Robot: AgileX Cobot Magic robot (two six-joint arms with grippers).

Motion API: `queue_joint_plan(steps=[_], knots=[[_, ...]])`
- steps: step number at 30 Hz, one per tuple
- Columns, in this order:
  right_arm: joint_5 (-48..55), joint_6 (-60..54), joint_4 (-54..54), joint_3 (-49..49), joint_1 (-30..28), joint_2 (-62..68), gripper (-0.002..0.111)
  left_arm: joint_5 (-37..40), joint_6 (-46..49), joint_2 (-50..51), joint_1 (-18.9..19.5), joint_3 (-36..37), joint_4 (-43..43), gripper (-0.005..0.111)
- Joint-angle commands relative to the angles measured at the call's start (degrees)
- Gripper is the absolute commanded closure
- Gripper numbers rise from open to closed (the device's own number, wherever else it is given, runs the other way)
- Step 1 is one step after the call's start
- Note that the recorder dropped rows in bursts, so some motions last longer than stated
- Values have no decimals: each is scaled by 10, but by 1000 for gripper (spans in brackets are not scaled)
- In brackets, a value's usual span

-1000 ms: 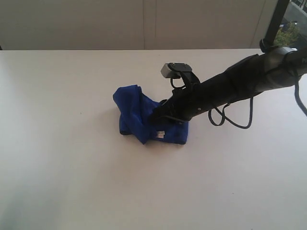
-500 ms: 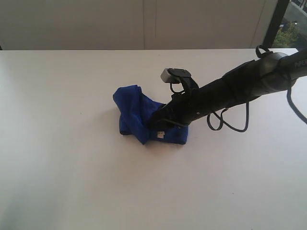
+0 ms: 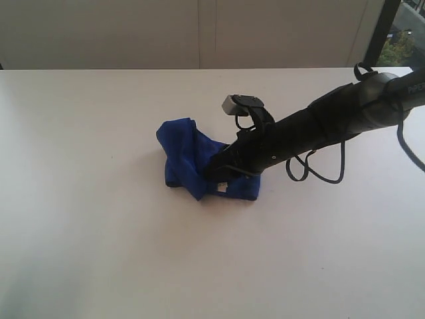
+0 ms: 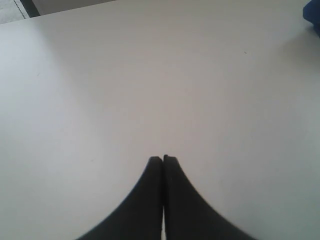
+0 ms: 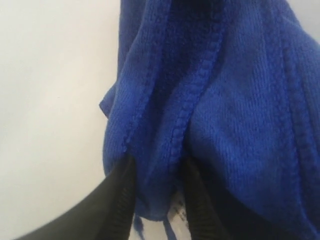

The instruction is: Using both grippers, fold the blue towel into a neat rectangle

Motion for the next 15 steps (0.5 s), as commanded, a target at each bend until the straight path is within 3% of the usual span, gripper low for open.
queue_joint_plan(steps=[1,9,15], knots=[[-3,2,6,-1,0,7,76,-2,0,-3,1,3,-4,107],[12,-1,21,-13,0,22,77,-2,0,-3,1,3,-4,107],[16,-1,21,-13,0,22,108,-2,0,-3,1,3,-4,107]])
